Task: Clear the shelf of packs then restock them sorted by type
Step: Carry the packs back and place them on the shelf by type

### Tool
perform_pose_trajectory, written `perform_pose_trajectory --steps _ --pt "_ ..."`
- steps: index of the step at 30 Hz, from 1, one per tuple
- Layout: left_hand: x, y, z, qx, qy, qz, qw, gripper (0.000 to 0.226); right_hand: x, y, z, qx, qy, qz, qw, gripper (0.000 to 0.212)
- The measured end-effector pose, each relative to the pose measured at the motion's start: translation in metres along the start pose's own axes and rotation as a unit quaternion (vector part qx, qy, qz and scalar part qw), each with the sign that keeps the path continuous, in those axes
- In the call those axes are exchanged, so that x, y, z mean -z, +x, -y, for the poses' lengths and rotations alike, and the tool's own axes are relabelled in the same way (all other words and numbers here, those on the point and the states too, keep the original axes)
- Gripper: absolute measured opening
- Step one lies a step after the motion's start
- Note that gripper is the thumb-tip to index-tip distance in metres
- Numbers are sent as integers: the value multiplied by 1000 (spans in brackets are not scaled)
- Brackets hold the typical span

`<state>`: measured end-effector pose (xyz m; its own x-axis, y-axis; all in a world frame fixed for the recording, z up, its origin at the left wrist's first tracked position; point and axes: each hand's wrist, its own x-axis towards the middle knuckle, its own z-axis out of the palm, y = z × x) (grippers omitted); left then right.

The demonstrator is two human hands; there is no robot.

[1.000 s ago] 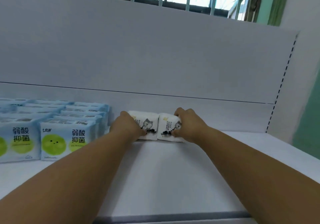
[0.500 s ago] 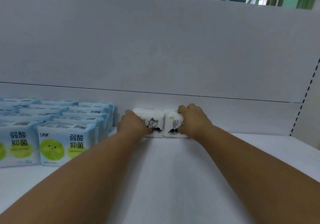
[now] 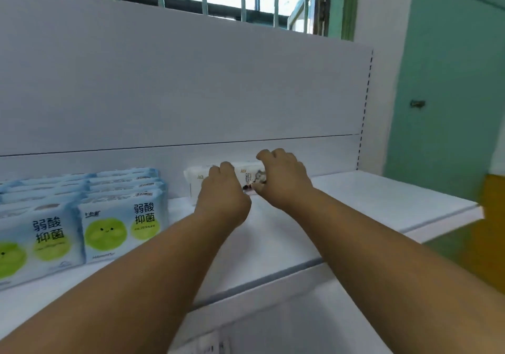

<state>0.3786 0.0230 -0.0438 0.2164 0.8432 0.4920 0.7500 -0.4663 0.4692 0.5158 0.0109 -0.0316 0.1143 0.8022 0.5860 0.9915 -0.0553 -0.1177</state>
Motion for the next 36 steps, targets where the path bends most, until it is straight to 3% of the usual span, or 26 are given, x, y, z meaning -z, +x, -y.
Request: perform_pose_trajectory --steps 7,13,20,26,31,36 --pt "39 -89 -13 -196 -97 97 971 53 76 -144 25 -176 -4 -83 981 55" --pt "45 -209 -51 -348 -163 176 906 51 127 -300 45 -288 -67 -134 946 52" --pt "6 -379 -56 -452 -195 283 823 45 135 -500 71 -444 -79 -133 883 46" --pt "-78 -545 -18 -493 -167 421 743 48 71 -704 108 -603 -49 -84 791 40" --pt "-172 -673 48 -495 -117 533 676 48 -36 -846 140 -719 17 -42 693 44" --pt "-281 -777 131 -478 -53 609 630 48 -160 -955 150 -792 64 -15 607 42"
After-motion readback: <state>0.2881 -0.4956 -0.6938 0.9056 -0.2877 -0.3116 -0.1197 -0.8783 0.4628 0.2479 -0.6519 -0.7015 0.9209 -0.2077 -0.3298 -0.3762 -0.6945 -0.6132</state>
